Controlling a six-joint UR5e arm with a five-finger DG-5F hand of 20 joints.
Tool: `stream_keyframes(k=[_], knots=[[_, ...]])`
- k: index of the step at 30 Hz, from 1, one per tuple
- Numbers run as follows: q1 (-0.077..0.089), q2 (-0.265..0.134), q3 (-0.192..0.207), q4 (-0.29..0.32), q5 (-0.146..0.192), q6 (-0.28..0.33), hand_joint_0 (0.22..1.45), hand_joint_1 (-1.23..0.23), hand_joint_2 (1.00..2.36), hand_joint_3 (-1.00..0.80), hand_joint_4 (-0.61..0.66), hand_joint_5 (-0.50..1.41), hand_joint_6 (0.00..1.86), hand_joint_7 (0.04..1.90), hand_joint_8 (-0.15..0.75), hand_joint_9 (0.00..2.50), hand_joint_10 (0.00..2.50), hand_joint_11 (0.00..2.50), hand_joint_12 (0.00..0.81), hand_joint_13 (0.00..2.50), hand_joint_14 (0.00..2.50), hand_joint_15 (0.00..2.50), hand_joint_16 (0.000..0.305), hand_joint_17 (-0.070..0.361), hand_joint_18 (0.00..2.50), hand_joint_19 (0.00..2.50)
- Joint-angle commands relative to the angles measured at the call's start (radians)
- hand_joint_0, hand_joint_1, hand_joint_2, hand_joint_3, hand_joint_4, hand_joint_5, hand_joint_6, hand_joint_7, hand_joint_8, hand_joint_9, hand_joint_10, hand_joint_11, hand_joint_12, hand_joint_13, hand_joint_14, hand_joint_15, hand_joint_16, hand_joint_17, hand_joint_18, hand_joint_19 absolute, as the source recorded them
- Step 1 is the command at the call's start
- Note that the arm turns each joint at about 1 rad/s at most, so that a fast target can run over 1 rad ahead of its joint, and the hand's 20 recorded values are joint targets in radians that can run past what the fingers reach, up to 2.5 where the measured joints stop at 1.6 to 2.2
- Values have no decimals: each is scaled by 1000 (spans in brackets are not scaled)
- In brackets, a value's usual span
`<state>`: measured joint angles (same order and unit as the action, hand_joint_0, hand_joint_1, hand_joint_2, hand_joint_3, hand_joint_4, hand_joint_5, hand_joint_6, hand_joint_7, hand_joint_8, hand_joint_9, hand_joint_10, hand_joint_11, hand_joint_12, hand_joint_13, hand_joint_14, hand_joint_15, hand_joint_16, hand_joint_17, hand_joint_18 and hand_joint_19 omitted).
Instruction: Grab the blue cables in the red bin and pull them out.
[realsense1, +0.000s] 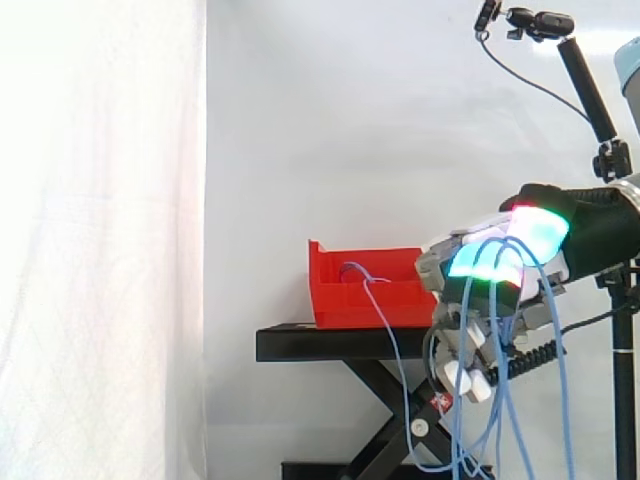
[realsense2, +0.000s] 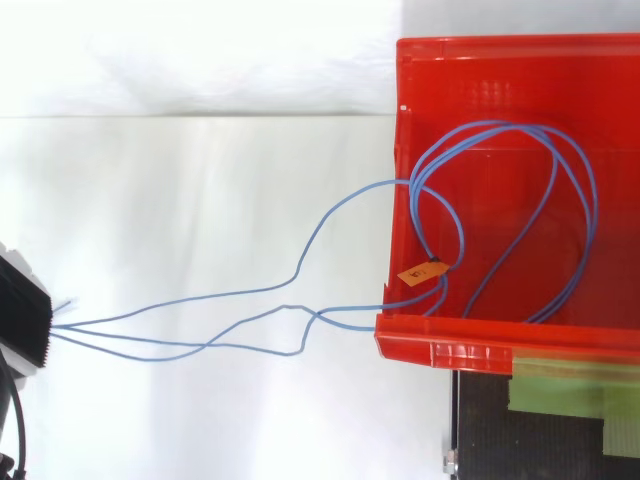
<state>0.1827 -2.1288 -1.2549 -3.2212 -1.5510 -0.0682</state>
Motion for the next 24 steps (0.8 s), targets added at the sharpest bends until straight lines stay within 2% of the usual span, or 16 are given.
stream_keyframes(k=[1, 2, 4, 5, 7, 10, 11, 15, 16, 18, 19, 20, 24], knots=[[-3, 0, 0, -42, 3, 127, 905, -943, 1000, -1000, 13, 775, 836, 633, 240, 975, 23, 723, 291, 799, 19, 493, 43, 96, 737, 639], [-3, 0, -1, -55, 3, 202, 906, -943, 1000, -1000, 13, 775, 836, 633, 240, 976, 21, 724, 292, 804, 20, 490, 43, 96, 746, 648], [-2, 0, 0, -69, 5, 284, 905, -942, 1000, -1000, 7, 775, 835, 633, 240, 975, 23, 725, 291, 809, 19, 495, 43, 97, 756, 654], [1, 0, -1, -91, 6, 397, 905, -942, 1000, -1000, 7, 774, 836, 634, 244, 976, 21, 733, 291, 809, 20, 496, 43, 96, 758, 655], [4, 0, -1, -109, 6, 457, 905, -942, 1000, -1000, 7, 774, 837, 633, 241, 976, 24, 734, 287, 819, 19, 513, 43, 96, 766, 662], [9, 0, -1, -150, 0, 603, 905, -942, 1000, -1000, 6, 774, 839, 625, 245, 987, 22, 751, 288, 840, 20, 533, 43, 96, 769, 670], [12, 0, -9, -167, -1, 693, 905, -942, 1000, -1000, 13, 774, 837, 634, 242, 989, 24, 754, 290, 849, 20, 542, 43, 96, 771, 671], [14, 0, -17, -169, -1, 773, 906, -941, 1000, -1000, 7, 774, 837, 636, 242, 990, 24, 744, 290, 856, 22, 551, 43, 97, 774, 671], [17, 0, -15, -187, 0, 845, 906, -941, 1000, -1000, 6, 773, 838, 635, 244, 989, 24, 753, 291, 856, 22, 555, 43, 97, 775, 670], [23, 0, -17, -210, -1, 904, 905, -942, 1000, -1000, 16, 774, 838, 634, 244, 989, 26, 750, 296, 856, 21, 564, 43, 97, 775, 670], [29, 0, -17, -233, -1, 983, 906, -942, 1000, -1000, 6, 774, 839, 626, 242, 989, 24, 752, 299, 855, 23, 565, 43, 97, 773, 668], [34, 0, -17, -239, -1, 1017, 906, -942, 1000, -1000, 7, 774, 836, 637, 243, 988, 24, 760, 299, 855, 22, 570, 43, 97, 774, 670], [43, 0, -17, -235, 8, 1026, 907, -941, 1000, -1000, 14, 775, 837, 636, 246, 987, 21, 739, 302, 848, 21, 577, 43, 97, 771, 661]])
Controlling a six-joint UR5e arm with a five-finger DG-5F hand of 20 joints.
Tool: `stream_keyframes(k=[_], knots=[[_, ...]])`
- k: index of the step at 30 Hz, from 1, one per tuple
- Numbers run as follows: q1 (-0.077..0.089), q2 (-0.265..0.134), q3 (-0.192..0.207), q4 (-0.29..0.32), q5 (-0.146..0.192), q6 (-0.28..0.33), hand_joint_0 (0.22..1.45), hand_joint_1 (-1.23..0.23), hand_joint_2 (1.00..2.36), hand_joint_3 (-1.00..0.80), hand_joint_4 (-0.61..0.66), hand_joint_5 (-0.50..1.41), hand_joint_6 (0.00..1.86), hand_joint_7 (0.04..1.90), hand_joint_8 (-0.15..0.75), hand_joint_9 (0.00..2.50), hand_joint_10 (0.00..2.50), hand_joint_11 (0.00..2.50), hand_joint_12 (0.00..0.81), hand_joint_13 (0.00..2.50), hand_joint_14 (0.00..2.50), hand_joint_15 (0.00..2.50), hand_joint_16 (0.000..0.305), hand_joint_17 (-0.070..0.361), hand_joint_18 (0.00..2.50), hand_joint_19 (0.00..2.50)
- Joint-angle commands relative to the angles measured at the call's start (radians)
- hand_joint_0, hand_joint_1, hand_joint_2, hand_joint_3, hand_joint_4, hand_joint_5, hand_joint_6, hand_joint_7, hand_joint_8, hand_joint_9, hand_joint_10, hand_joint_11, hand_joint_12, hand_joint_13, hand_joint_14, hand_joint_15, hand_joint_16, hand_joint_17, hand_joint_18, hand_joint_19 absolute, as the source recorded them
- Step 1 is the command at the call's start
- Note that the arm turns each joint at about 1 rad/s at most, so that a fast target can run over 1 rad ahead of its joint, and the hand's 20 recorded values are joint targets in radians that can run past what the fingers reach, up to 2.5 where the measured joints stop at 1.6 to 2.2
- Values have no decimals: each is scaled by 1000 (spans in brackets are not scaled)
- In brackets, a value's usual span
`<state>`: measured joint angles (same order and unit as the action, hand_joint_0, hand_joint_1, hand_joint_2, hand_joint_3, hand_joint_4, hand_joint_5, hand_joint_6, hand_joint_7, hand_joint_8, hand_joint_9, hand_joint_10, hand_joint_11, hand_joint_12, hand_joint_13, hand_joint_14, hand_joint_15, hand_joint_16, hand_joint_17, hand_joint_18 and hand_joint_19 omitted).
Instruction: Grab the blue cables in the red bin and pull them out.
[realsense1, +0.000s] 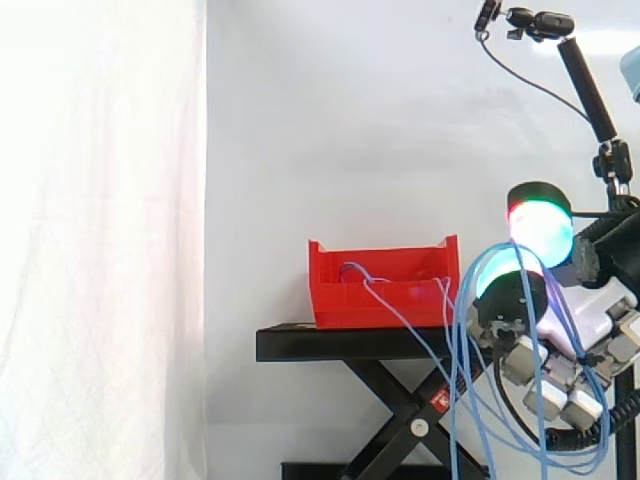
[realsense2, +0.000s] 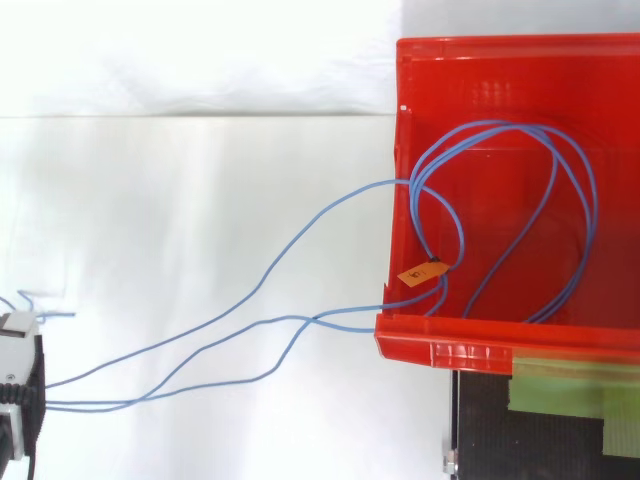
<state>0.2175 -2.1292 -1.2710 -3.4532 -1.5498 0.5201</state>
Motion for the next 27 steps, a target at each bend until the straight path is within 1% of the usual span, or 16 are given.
stream_keyframes(k=[1, 2, 4, 6, 8, 10, 11, 12, 15, 17, 18, 19, 20, 23, 24, 27], knots=[[10, 0, -1, 6, 17, 436, 906, -940, 1000, -1000, 16, 775, 837, 635, 246, 986, 22, 747, 301, 847, 22, 573, 43, 97, 769, 660], [10, -2, 1, 12, 27, 436, 906, -941, 1000, -1000, 15, 775, 836, 636, 244, 985, 24, 747, 301, 844, 22, 577, 43, 97, 768, 661], [14, 0, 1, 55, 60, 412, 906, -942, 1000, -1000, 12, 777, 836, 629, 244, 983, 23, 746, 299, 841, 23, 575, 43, 98, 764, 659], [17, 0, 1, 85, 85, 369, 906, -942, 1000, -1000, 12, 777, 833, 639, 244, 983, 22, 746, 301, 840, 22, 574, 43, 98, 764, 662], [23, 0, -1, 126, 146, 260, 907, -942, 1000, -1000, 13, 777, 832, 640, 243, 980, 24, 743, 301, 837, 21, 573, 43, 98, 763, 661], [29, 0, 1, 200, 263, 113, 906, -942, 1000, -1000, 8, 778, 835, 631, 243, 978, 24, 741, 299, 834, 21, 577, 43, 98, 763, 662], [29, 0, -1, 238, 309, 61, 907, -943, 1000, -1000, 13, 777, 833, 640, 243, 978, 25, 742, 301, 832, 22, 572, 43, 98, 763, 661], [33, 0, -1, 266, 335, 25, 907, -943, 1000, -1000, 9, 777, 833, 638, 241, 976, 23, 743, 300, 831, 22, 571, 43, 98, 762, 661], [34, 0, 1, 325, 364, -48, 907, -943, 1000, -1000, 15, 780, 830, 633, 242, 975, 24, 743, 298, 826, 21, 582, 43, 98, 761, 661], [33, 0, 1, 359, 366, -93, 908, -942, 1000, -1000, 13, 779, 828, 644, 242, 974, 22, 743, 298, 826, 22, 581, 43, 98, 760, 660], [33, 0, 1, 359, 366, -93, 908, -943, 1000, -1000, 9, 779, 831, 633, 242, 974, 23, 742, 297, 825, 23, 580, 43, 98, 760, 662], [34, 0, -1, 378, 364, -108, 907, -942, 1000, -1000, 12, 780, 831, 632, 242, 976, 22, 745, 296, 826, 23, 576, 43, 98, 759, 660], [31, 0, -1, 384, 364, -157, 906, -941, 1000, -1000, 13, 779, 828, 643, 241, 976, 24, 745, 294, 829, 21, 580, 43, 98, 760, 663], [26, 0, -1, 387, 355, -226, 908, -942, 1000, -1000, 5, 777, 832, 633, 236, 1012, 25, 806, 280, 855, 22, 581, 43, 96, 767, 680], [22, 0, -1, 387, 341, -282, 908, -942, 1000, -1000, 5, 778, 832, 634, 238, 1019, 25, 831, 282, 860, 21, 590, 43, 96, 776, 681], [17, 0, -1, 384, 324, -329, 908, -941, 1000, -1000, 12, 778, 831, 637, 237, 1030, 24, 855, 284, 904, 22, 645, 43, 96, 789, 707]])
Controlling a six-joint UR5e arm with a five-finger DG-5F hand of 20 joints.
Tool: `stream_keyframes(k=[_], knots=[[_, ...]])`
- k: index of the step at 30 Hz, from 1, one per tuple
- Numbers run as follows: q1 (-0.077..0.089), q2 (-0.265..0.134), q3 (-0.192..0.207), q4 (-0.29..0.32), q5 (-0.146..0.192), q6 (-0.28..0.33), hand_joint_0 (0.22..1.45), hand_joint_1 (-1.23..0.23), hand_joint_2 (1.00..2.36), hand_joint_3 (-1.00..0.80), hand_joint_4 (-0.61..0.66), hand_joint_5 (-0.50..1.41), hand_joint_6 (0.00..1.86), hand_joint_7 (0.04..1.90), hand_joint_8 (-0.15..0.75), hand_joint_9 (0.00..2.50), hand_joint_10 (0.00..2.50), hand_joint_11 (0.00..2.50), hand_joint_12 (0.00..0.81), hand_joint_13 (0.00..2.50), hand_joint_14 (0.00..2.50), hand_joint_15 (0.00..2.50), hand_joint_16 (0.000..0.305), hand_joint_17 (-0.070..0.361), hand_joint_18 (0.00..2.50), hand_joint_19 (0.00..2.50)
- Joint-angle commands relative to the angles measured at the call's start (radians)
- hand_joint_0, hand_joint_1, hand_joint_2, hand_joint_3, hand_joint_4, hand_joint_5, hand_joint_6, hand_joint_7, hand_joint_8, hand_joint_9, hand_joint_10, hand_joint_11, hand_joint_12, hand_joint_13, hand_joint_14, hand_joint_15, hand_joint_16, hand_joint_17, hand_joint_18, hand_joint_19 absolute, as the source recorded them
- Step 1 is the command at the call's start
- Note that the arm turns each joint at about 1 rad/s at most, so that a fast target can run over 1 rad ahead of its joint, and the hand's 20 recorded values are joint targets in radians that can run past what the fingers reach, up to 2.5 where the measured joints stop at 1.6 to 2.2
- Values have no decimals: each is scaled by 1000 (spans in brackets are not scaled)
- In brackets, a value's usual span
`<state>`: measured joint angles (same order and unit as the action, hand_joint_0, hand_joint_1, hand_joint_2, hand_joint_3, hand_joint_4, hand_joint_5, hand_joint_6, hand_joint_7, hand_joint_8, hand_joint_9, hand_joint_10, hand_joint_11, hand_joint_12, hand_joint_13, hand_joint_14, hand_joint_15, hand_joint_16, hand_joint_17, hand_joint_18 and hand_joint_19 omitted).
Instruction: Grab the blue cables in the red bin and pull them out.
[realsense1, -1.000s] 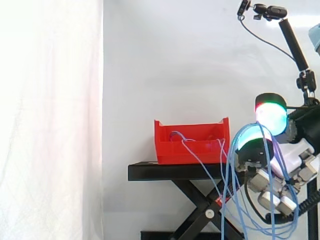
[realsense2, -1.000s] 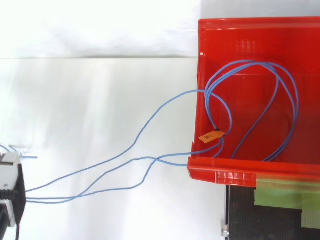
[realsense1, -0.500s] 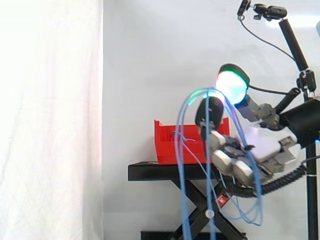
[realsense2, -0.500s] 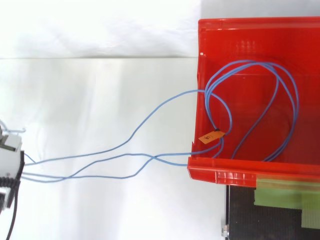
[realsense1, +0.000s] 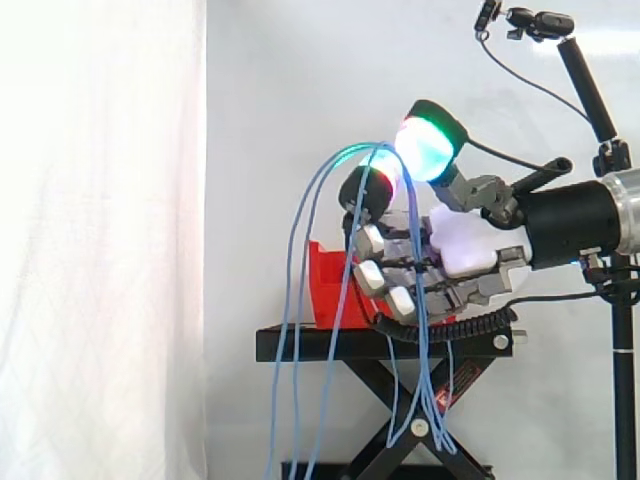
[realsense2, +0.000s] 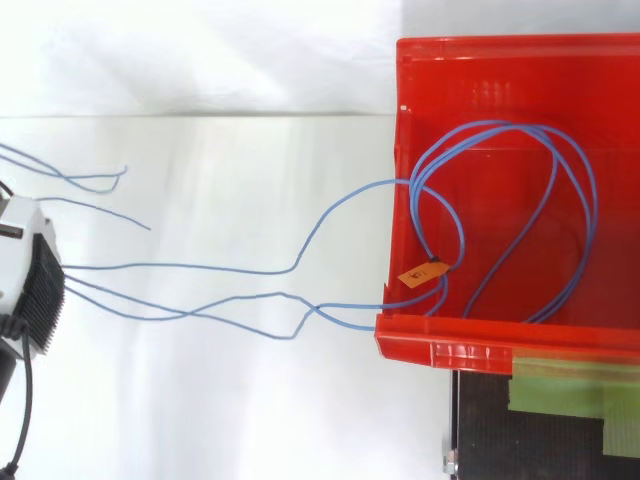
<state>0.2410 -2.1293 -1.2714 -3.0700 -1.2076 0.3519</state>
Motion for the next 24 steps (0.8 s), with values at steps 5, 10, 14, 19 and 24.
stream_keyframes(k=[5, 10, 14, 19, 24], knots=[[-12, 0, 0, -29, -35, -135, 908, -941, 1000, -1000, 14, 776, 829, 643, 241, 1065, 26, 925, 307, 1032, 28, 893, 43, 97, 849, 786], [-12, 0, 0, -50, -36, -96, 909, -939, 1000, -1000, 7, 774, 828, 640, 232, 1078, 26, 959, 316, 1164, 29, 1191, 43, 96, 913, 913], [-12, 0, 0, -65, -35, -84, 911, -936, 1000, -1000, 17, 771, 827, 642, 236, 1073, 26, 966, 301, 1262, 23, 1401, 43, 96, 1000, 1057], [-12, 0, 0, -87, -36, -58, 911, -938, 1000, -1000, 10, 772, 828, 637, 238, 1063, 24, 944, 286, 1341, 14, 1550, 42, 94, 1083, 1234], [-12, 0, 0, -95, -36, -38, 911, -938, 1000, -1000, 18, 775, 825, 639, 239, 1060, 24, 947, 281, 1408, 52, 1758, 41, 92, 1119, 1246]])
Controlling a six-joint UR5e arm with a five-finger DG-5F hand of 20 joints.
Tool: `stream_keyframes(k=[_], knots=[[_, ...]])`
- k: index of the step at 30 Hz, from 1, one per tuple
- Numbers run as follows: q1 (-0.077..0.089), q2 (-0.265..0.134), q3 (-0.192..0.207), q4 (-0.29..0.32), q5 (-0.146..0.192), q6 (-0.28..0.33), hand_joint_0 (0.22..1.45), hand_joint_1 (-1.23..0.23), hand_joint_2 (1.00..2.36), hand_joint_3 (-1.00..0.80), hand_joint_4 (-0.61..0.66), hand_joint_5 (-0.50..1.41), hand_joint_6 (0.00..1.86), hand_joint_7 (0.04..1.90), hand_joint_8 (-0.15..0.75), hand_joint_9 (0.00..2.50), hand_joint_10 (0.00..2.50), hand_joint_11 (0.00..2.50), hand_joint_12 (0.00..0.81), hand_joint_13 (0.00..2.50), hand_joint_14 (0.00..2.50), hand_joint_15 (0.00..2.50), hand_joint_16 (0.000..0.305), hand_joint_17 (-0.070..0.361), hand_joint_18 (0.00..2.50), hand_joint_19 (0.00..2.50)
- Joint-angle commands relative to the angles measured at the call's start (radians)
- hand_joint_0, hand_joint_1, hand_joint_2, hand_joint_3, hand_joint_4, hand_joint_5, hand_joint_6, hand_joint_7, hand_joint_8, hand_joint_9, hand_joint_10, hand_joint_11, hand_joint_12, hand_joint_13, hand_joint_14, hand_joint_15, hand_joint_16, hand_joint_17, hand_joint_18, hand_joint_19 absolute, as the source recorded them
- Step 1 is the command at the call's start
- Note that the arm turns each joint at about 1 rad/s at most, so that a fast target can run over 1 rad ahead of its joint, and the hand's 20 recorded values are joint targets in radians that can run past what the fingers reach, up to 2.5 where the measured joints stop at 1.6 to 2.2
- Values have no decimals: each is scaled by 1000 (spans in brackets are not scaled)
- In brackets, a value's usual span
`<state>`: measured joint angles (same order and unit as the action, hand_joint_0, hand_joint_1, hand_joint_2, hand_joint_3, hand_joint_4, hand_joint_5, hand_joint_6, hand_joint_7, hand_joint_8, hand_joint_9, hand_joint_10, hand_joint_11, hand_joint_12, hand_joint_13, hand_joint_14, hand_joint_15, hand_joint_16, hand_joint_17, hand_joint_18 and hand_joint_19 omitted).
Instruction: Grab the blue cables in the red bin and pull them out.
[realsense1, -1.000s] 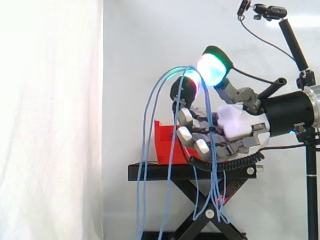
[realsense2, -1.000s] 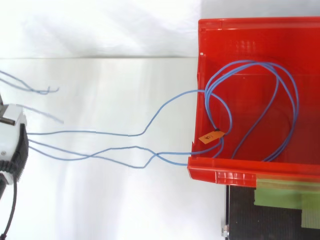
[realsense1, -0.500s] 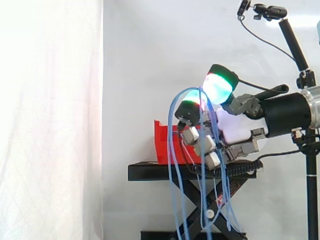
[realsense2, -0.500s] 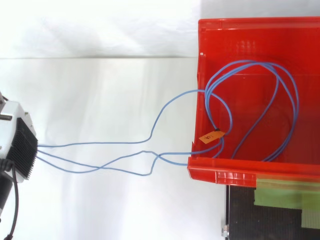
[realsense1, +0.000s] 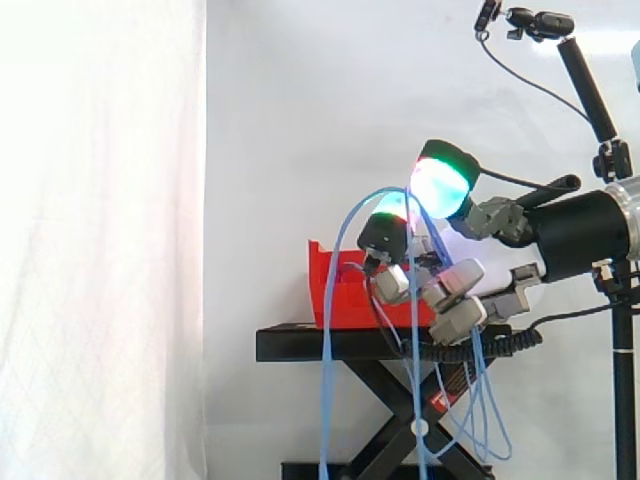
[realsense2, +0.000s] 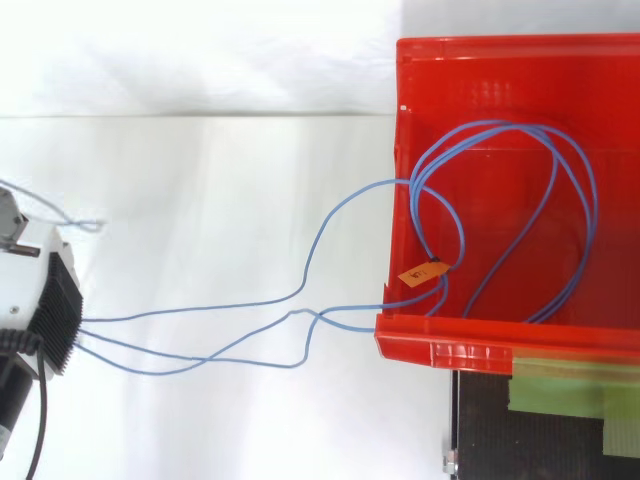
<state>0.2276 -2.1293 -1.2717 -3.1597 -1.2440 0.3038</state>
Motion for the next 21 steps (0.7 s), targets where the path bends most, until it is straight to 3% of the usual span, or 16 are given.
stream_keyframes(k=[1, 4, 12, 16, 18, 21], knots=[[-1, 0, 0, -8, 0, 10, 913, -939, 1000, -1000, 14, 775, 824, 639, 237, 1060, 25, 944, 284, 1398, 115, 1753, 41, 92, 1121, 1256], [1, 0, 0, -10, 0, 10, 916, -939, 1000, -1000, 20, 778, 820, 634, 243, 1062, 25, 941, 288, 1329, 516, 1643, 40, 90, 1167, 1319], [-1, 0, 0, -10, -38, -30, 919, -943, 1000, -1000, 31, 786, 809, 644, 248, 1073, 23, 944, 291, 1224, 1038, 1507, 38, 86, 1244, 1497], [-4, 0, 0, -10, -49, -51, 923, -944, 1000, -1000, 25, 790, 804, 640, 252, 1074, 24, 949, 303, 1154, 1426, 1396, 37, 83, 1275, 1595], [-5, -1, 0, -10, -51, -53, 922, -945, 1000, -1000, 34, 790, 804, 640, 258, 1078, 23, 952, 297, 1073, 1843, 1299, 35, 79, 1307, 1705], [-5, 0, 0, -10, -51, -53, 923, -946, 1000, -1000, 26, 791, 802, 642, 257, 1079, 24, 945, 301, 1028, 2038, 1272, 34, 77, 1327, 1767]])
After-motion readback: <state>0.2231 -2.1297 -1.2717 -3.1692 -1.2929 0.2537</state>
